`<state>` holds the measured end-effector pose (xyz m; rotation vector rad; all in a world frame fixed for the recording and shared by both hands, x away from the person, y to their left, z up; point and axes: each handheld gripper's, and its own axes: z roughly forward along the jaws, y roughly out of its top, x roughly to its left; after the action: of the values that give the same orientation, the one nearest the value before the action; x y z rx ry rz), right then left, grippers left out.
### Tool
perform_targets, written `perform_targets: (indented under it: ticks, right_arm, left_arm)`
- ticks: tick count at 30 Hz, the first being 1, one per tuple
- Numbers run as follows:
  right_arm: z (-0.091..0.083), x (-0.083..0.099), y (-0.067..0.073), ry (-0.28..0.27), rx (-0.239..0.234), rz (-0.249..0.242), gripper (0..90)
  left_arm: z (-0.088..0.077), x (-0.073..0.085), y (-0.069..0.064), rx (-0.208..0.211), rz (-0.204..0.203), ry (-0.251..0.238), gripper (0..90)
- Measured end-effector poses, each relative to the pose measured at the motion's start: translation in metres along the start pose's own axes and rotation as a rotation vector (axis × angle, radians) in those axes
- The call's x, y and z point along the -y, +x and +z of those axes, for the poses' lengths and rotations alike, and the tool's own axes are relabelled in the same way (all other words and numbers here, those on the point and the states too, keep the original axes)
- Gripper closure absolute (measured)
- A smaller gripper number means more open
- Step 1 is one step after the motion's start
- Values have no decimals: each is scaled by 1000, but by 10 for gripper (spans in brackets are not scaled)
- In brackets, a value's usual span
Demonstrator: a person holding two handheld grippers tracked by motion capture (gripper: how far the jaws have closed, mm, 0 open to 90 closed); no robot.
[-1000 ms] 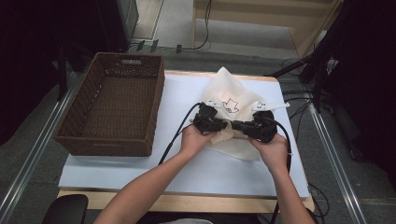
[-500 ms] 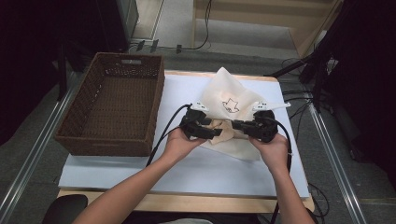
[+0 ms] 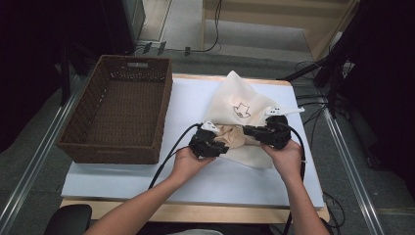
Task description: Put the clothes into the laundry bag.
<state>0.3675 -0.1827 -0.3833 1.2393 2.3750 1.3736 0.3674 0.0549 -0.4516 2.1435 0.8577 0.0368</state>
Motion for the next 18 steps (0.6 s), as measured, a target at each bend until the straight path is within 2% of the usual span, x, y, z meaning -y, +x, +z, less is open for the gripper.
perform_targets:
  ticks: [2,4,6,8,9,12,14,16,18]
  right_arm:
    - [0,0,0,-1,-1,-1,885]
    - [-1,0,-1,-2,-1,0,885]
    - [-1,1,-1,-1,1,1,885]
    - [-1,1,-1,-3,1,1,885]
    - [-1,1,-1,-2,1,1,885]
    - [-1,1,-1,-1,0,2,885]
    - [0,0,0,1,-3,2,885]
    - [0,0,1,4,-3,-2,886]
    - [1,0,1,7,-2,-2,886]
  left_arm:
    - [5,2,1,-5,-4,9,749]
    - [8,3,2,-34,7,23,739]
    - [12,4,6,-23,-14,34,690]
    - [15,5,7,-11,-17,37,696]
    - [15,5,7,-5,0,40,742]
    - [19,4,7,-17,14,38,851]
    - [23,-1,6,-30,26,40,871]
    - [28,-8,4,-68,37,45,877]
    - [34,-14,5,-86,28,43,879]
